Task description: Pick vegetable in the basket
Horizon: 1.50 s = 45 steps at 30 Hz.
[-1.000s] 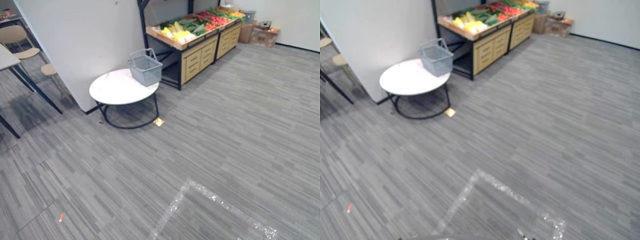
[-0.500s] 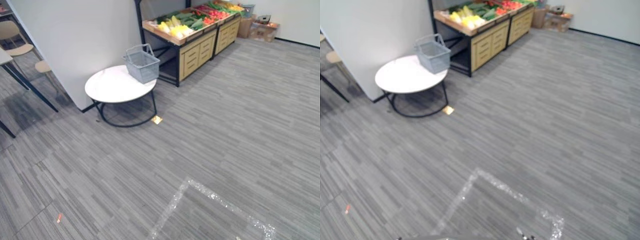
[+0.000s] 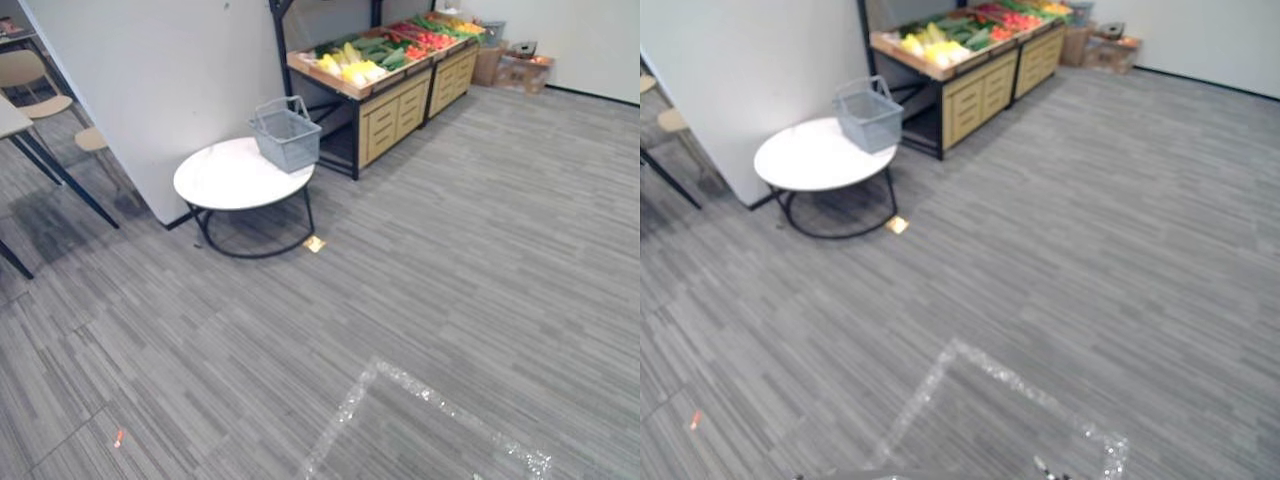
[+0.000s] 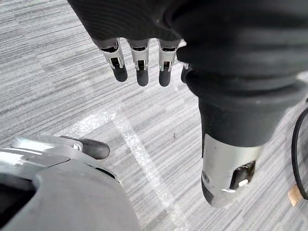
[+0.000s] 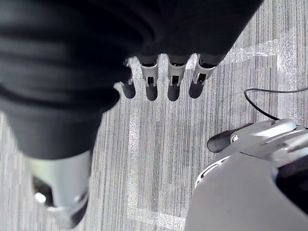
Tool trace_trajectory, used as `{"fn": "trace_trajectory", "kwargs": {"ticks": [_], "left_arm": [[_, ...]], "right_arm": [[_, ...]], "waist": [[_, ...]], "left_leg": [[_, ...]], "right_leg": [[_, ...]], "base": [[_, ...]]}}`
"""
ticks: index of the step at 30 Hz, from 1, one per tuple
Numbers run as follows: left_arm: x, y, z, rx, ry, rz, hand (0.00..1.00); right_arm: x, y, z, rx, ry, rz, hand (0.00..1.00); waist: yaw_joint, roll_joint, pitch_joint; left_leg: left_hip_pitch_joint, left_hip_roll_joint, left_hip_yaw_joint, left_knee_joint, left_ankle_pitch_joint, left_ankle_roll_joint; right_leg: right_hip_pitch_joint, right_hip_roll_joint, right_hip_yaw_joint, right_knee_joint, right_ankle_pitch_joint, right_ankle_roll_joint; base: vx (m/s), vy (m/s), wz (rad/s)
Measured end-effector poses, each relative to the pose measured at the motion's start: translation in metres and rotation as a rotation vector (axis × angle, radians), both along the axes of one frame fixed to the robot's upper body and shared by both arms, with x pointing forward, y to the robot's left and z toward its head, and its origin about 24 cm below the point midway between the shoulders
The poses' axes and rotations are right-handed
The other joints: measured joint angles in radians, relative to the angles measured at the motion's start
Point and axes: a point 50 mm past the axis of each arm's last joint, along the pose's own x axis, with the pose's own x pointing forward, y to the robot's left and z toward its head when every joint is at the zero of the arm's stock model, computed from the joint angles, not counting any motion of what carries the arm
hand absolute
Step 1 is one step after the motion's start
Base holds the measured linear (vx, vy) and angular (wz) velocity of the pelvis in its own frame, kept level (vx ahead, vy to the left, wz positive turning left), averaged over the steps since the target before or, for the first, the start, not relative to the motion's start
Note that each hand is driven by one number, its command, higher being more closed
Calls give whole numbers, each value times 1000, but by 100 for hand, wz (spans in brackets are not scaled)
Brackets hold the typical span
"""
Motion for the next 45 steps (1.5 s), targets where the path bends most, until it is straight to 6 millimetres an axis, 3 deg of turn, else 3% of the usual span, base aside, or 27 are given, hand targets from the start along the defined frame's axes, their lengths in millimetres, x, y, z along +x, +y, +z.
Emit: {"fn": "trace_trajectory", "kwargs": {"ticks": [3, 5, 7, 8, 10, 11, 13, 16, 19, 21, 22, 24, 25, 26, 27, 28, 30, 31, 32, 33, 34, 35, 37, 38, 39, 41, 45], "left_arm": [[2, 0, 0, -7, 0, 17, 0], [1, 3, 0, -4, -2, 50, 0], [4, 7, 2, 3, -19, 78, 0], [7, 8, 3, 2, -43, 119, 0], [9, 4, 2, -11, -61, 150, 0], [11, 2, 2, -15, -67, 152, 0], [16, 3, 3, -14, -81, 145, 0], [16, 2, 3, -15, -81, 134, 0], [9, -1, 2, -21, -60, 140, 0], [4, -4, 0, -30, -45, 146, 0], [1, -3, 0, -27, -36, 150, 0], [-6, 0, 0, -20, -24, 154, 0], [-5, 9, 2, 3, -24, 150, 0], [4, 10, 3, 5, -43, 139, 0], [7, 10, 3, 6, -49, 132, 0], [9, 10, 3, 6, -52, 128, 0], [10, 9, 3, 6, -54, 110, 0], [10, 11, 4, 14, -46, 63, 0], [10, 11, 4, 14, -46, 50, 0], [13, 13, 5, 15, -51, 4, 0], [16, 13, 5, 13, -56, -13, 0], [19, 11, 5, 6, -63, -33, 0], [23, 8, 5, -2, -73, -49, 0], [24, 7, 5, -4, -75, -49, 0], [29, 6, 5, -9, -90, -25, 0], [37, 0, 5, -30, -118, 37, 0], [38, -19, 2, -93, -129, 164, 0]], "right_arm": [[-1, 0, 0, 3, -3, -31, 0], [3, 2, 0, 11, -13, -39, 0], [8, 5, 0, 19, -25, -42, 0], [8, 5, 0, 19, -28, -42, 0], [10, 0, 1, 3, -34, -40, 0], [11, -1, 2, -2, -38, -42, 0], [21, -2, 3, -8, -66, -29, 0], [31, -5, 6, -17, -89, -22, 0], [36, -2, 6, -18, -96, 18, 0], [31, -4, 6, -28, -82, 29, 0], [30, -4, 6, -29, -79, 36, 0], [28, 0, 4, -17, -73, 34, 0], [29, 12, 2, 19, -76, 35, 0], [30, 16, 1, 32, -82, 20, 0], [30, 16, 1, 30, -80, 16, 0], [28, 13, 1, 28, -78, -7, 0], [27, 10, 2, 21, -77, -18, 0], [27, 10, 2, 18, -79, 0, 0], [28, 9, 2, 16, -79, 8, 0], [28, 8, 2, 9, -81, 23, 0], [28, 7, 3, 4, -83, 23, 0], [22, 4, 3, -5, -69, 20, 0], [9, 3, 1, -9, -41, 12, 0], [8, 3, 1, -9, -38, 11, 0], [3, 3, 1, -7, -27, 7, 0], [1, 5, 0, -2, -26, -2, 0], [4, -1, 3, -23, -51, -2, 0]], "waist": [[1, 3, 3], [1, -8, 20], [0, -20, 45], [1, -22, 60], [6, 5, 80], [9, -6, 92], [14, -2, 97], [12, 1, 99], [20, 14, 99], [31, 28, 95], [34, 19, 91], [41, 2, 69], [37, -44, 20], [34, -48, 17], [34, -48, 17], [35, -49, 15], [34, -43, 10], [32, -46, 6], [30, -45, 7], [23, -42, 14], [22, -47, 19], [15, -38, 27], [-1, -30, 32], [-1, -29, 32], [0, -24, 33], [-1, -11, 37], [-2, 19, 46]], "left_leg": [[-16, 5, 2, 9, -3, -3], [-62, 16, 2, 136, -62, -11], [-177, 44, 0, 439, -139, -31], [-253, 68, -2, 635, -138, -28], [-317, 114, -4, 828, -118, -13], [-362, 122, -5, 934, -50, -24], [-407, 116, -4, 970, -99, -29], [-462, 98, -1, 752, -122, -23], [-456, 123, -6, 301, -1, -45], [-453, 146, -36, 212, 16, -48], [-459, 148, -25, 258, 100, -51], [-478, 121, -10, 321, 123, -42], [-517, 76, 20, 362, 96, -10], [-517, 54, 29, 380, 76, 14], [-510, 45, 34, 386, 64, 29], [-474, 30, 56, 384, 35, 56], [-409, 12, 68, 373, -16, 69], [-328, -10, 86, 341, -57, 84], [-316, -13, 85, 336, -65, 87], [-260, -32, 80, 322, -92, 93], [-219, -42, 75, 305, -103, 95], [-139, -56, 55, 267, -125, 102], [1, -55, 25, 205, -154, 100], [12, -53, 23, 201, -158, 99], [48, -43, 11, 192, -178, 94], [82, -12, -8, 192, -210, 77], [168, 96, -44, 165, -276, 5]], "right_leg": [[-22, 2, 0, 24, -13, -9], [-24, -1, 2, 51, -31, -16], [-4, 0, -6, 72, -58, -33], [24, 5, -15, 78, -63, -36], [69, 30, -19, 81, -77, -43], [100, 23, -22, 85, -93, -44], [118, 3, -18, 90, -118, -59], [119, -34, -16, 104, -154, -47], [142, -52, 9, 106, -205, -3], [182, -57, 37, 106, -247, 27], [209, -82, 55, 104, -280, 33], [211, -122, 70, 105, -296, 10], [159, -174, 123, 149, -244, -2], [122, -194, 159, 209, -183, 16], [111, -199, 180, 239, -153, 18], [85, -211, 220, 322, -85, 16], [14, -226, 230, 500, 62, 31], [-67, -255, 225, 691, 249, 41], [-82, -259, 223, 730, 265, 42], [-149, -274, 202, 899, 250, 33], [-173, -279, 182, 973, 233, 11], [-207, -280, 126, 1076, 149, 2], [-261, -268, -11, 1099, -19, -27], [-271, -266, -22, 1090, -32, -28], [-314, -251, -67, 1018, -75, -26], [-371, -219, -109, 862, -94, -24], [-426, -101, -60, 390, -29, 22]], "base": [[68, -22, 1], [107, -29, 1], [73, -91, 11], [97, -110, 14], [98, -31, 9], [104, 18, 11], [126, 35, 9], [165, 94, 1], [295, 209, -25], [424, 347, -40], [476, 389, -47], [468, 285, -40], [550, 268, -23], [667, 343, -10], [550, 305, 2], [632, 349, -13], [531, 291, -19], [441, 235, -14], [504, 242, -10], [321, 127, 2], [398, 135, 10], [422, 95, 22], [395, 49, 33], [348, -39, 28], [288, -72, 31], [403, -145, 33], [521, -258, 32]]}}
